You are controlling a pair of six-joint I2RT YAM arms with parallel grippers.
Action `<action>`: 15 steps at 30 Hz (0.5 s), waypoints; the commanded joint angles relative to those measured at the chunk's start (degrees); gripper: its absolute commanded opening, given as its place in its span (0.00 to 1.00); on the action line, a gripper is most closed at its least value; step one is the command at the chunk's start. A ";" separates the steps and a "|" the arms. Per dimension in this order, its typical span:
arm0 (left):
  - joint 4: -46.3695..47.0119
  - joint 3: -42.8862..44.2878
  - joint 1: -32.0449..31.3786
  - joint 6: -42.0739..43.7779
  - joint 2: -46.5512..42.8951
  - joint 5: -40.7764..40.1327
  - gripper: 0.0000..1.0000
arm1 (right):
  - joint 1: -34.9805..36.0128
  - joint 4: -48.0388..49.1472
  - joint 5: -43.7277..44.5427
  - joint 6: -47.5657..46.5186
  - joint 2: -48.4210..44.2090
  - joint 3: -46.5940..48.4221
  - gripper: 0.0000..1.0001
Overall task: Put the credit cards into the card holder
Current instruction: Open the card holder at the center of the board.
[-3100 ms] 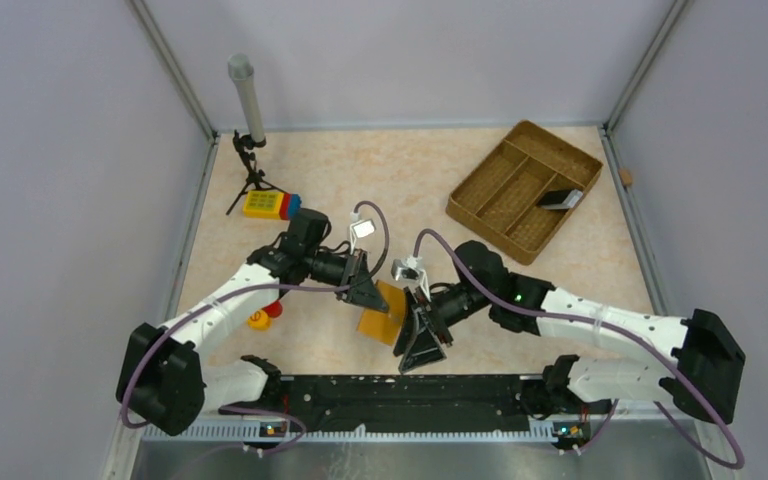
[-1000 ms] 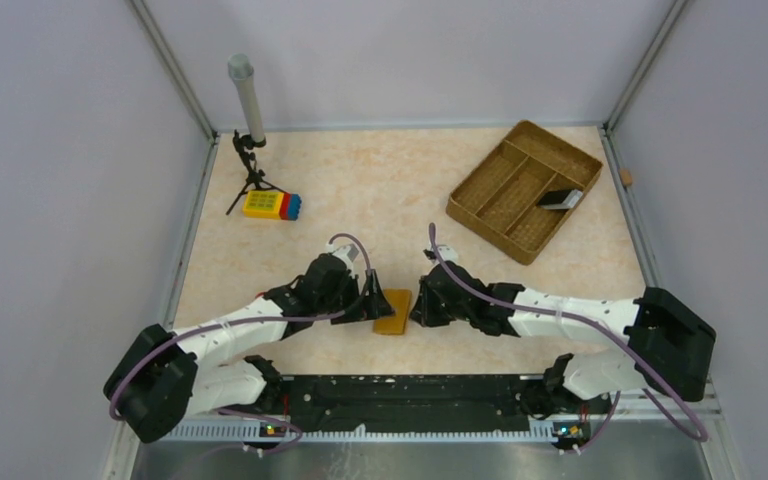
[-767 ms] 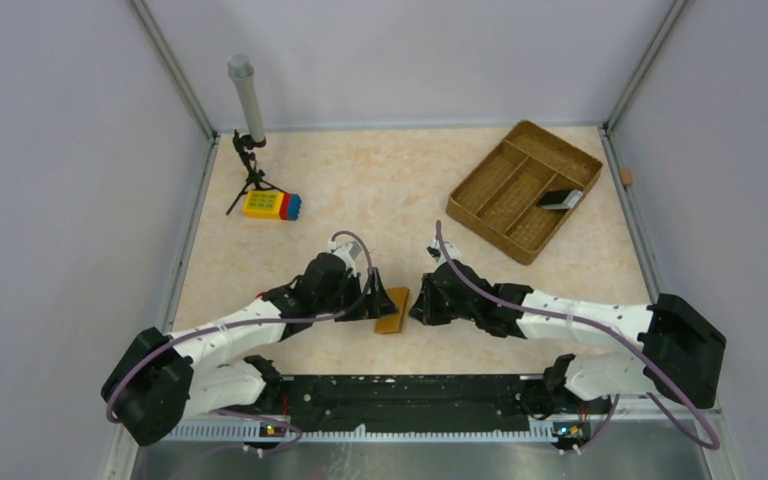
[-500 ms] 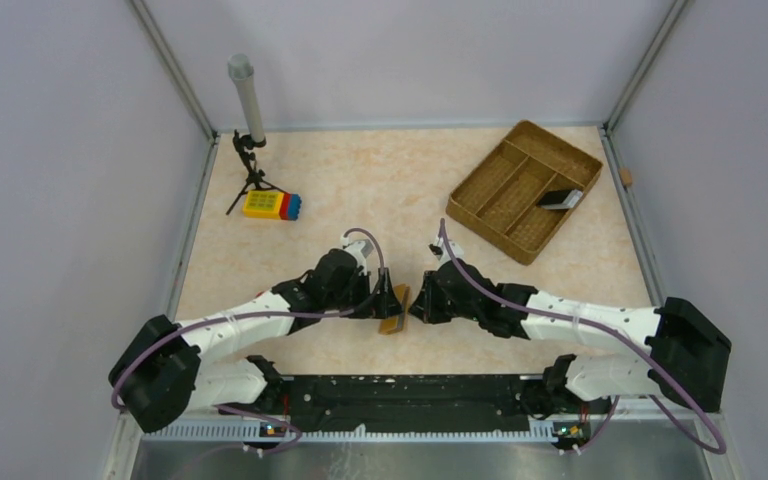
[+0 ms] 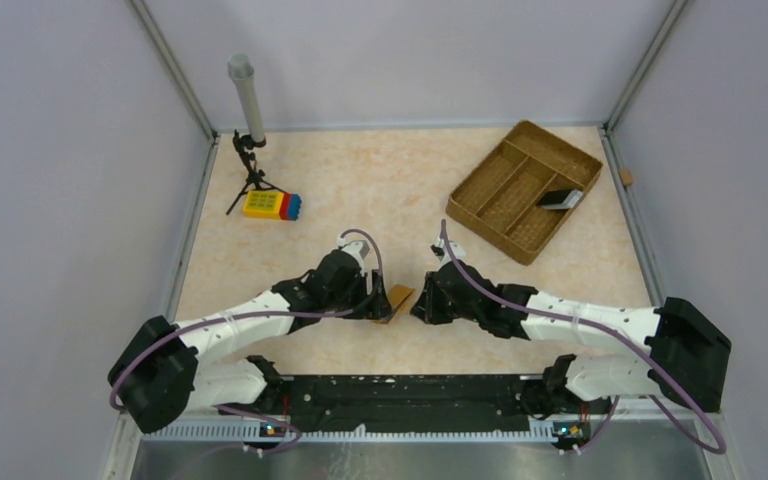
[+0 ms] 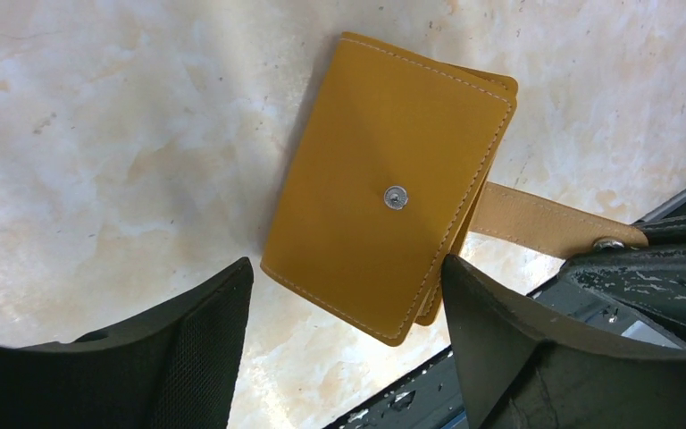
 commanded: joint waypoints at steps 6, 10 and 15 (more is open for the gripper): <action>-4.04 1.49 -0.05 2.29 -3.28 -6.00 0.73 | 0.66 -0.82 1.99 0.97 -1.03 -0.58 0.00; -3.96 2.20 -0.05 3.59 -2.66 -6.02 0.68 | 0.64 -0.71 1.55 0.97 -0.55 -0.56 0.00; -5.09 2.41 -0.12 5.74 -3.15 -12.54 0.50 | 0.66 -1.62 2.22 1.34 -0.12 -1.02 0.00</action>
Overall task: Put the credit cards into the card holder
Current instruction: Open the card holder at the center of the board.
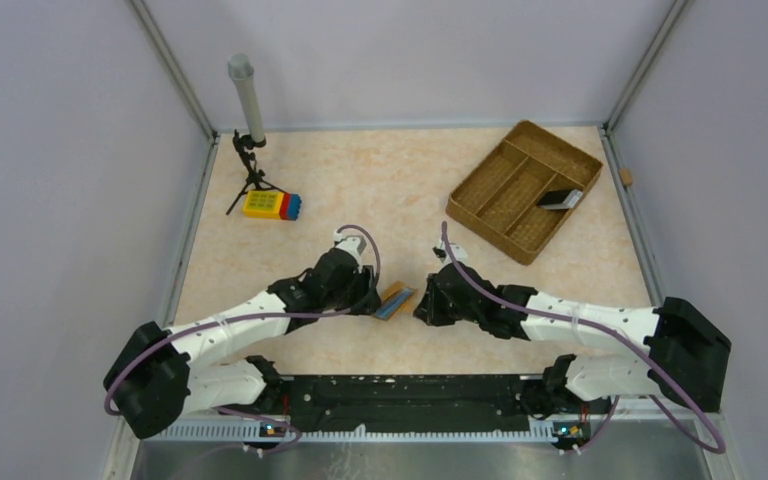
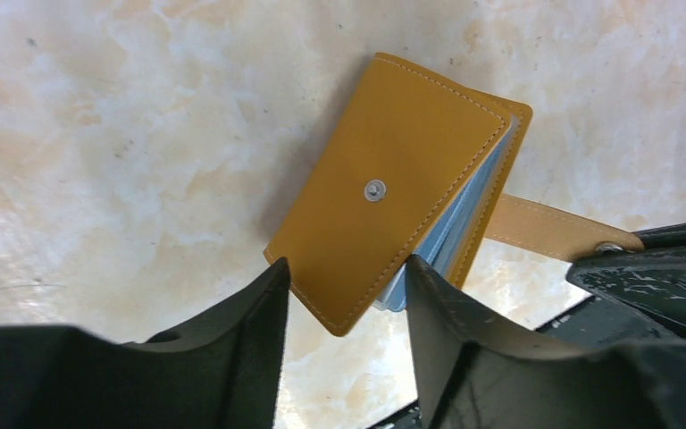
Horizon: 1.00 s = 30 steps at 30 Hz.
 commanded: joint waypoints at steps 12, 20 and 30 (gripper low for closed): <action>2.66 1.34 0.06 8.38 2.38 -5.27 0.06 | 0.33 -5.39 7.07 2.59 2.94 -2.11 0.00; 4.76 -2.08 0.06 2.00 4.47 -4.17 0.00 | -7.06 -2.75 2.44 2.54 2.22 -6.76 0.13; 11.04 -6.91 -0.46 -8.18 0.40 1.10 0.00 | -7.09 -7.60 1.98 3.40 -10.63 -0.68 0.47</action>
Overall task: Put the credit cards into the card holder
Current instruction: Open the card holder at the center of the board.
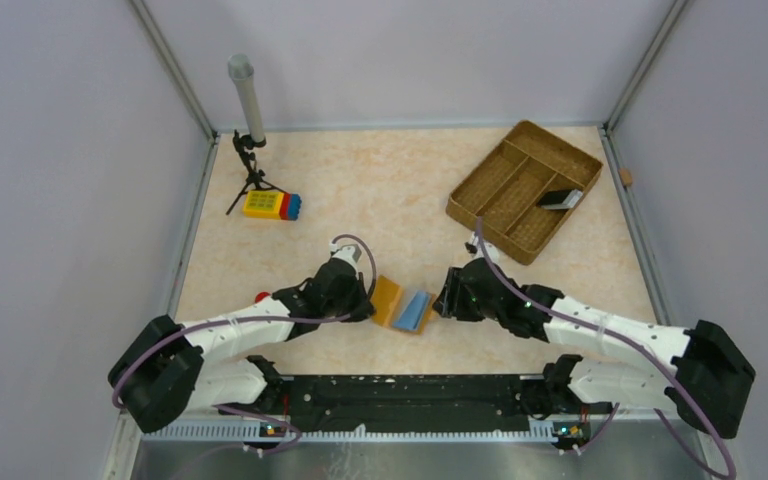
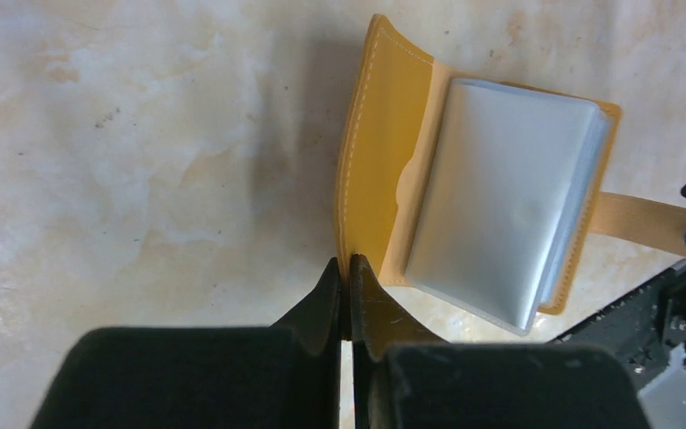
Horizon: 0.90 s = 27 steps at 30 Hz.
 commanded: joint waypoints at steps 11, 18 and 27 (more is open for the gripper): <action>1.64 -0.96 -0.40 -4.31 -3.87 0.84 0.00 | 2.71 5.49 -1.22 2.76 1.94 7.21 0.33; 2.01 -1.06 -0.49 -4.60 -2.94 1.31 0.00 | 2.71 9.97 -2.46 6.33 7.89 4.87 0.35; 2.00 -1.62 -0.54 -5.04 -3.06 1.55 0.00 | 2.72 11.65 -3.78 7.60 12.85 4.66 0.37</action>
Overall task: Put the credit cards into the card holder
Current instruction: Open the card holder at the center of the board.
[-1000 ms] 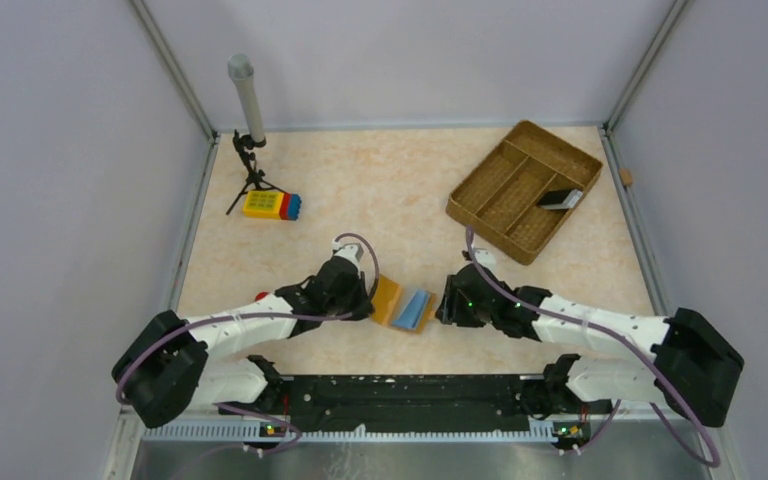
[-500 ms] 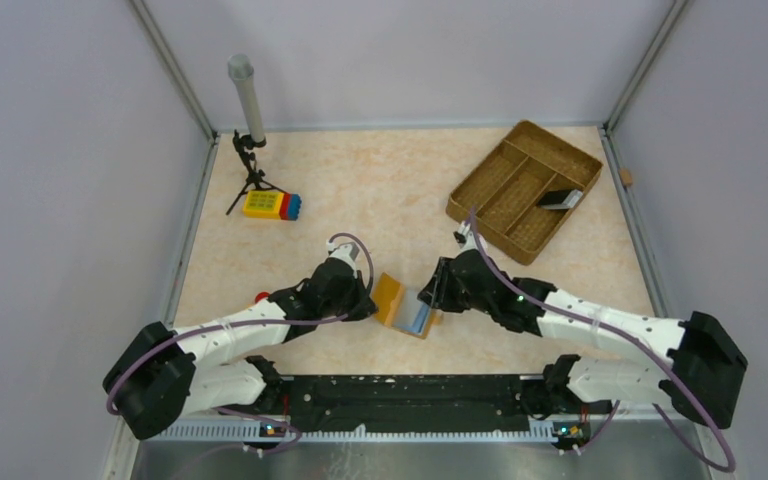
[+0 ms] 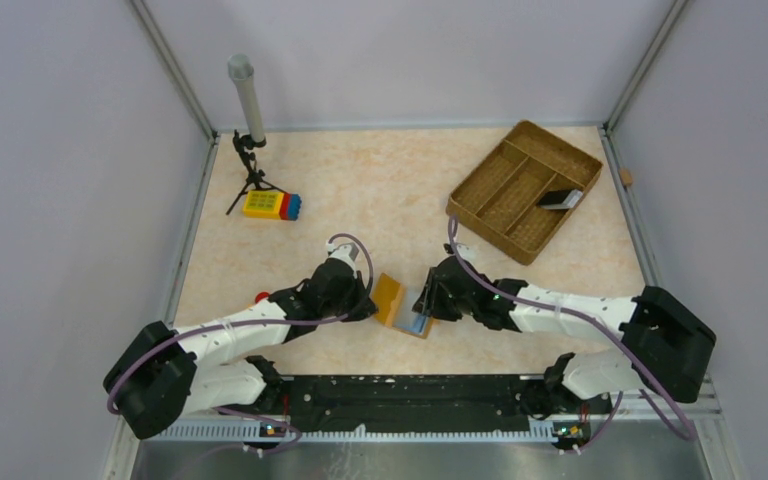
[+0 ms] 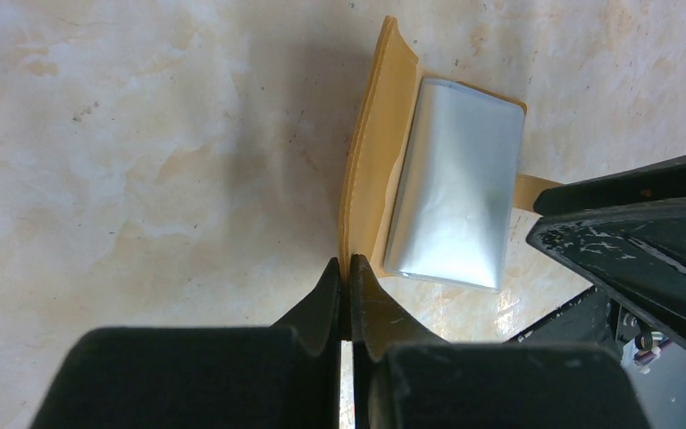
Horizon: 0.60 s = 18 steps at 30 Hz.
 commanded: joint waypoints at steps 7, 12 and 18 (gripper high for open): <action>1.70 -1.48 -0.36 -0.92 -0.28 0.48 0.00 | 0.44 6.07 -2.84 1.11 4.48 0.60 0.37; 2.39 -2.13 -0.36 -1.27 -0.29 1.01 0.00 | 0.39 7.47 -3.53 0.45 6.40 1.99 0.35; 3.51 -2.89 -0.49 -1.52 -0.41 2.14 0.00 | 0.40 10.79 -4.37 -1.19 7.40 3.62 0.28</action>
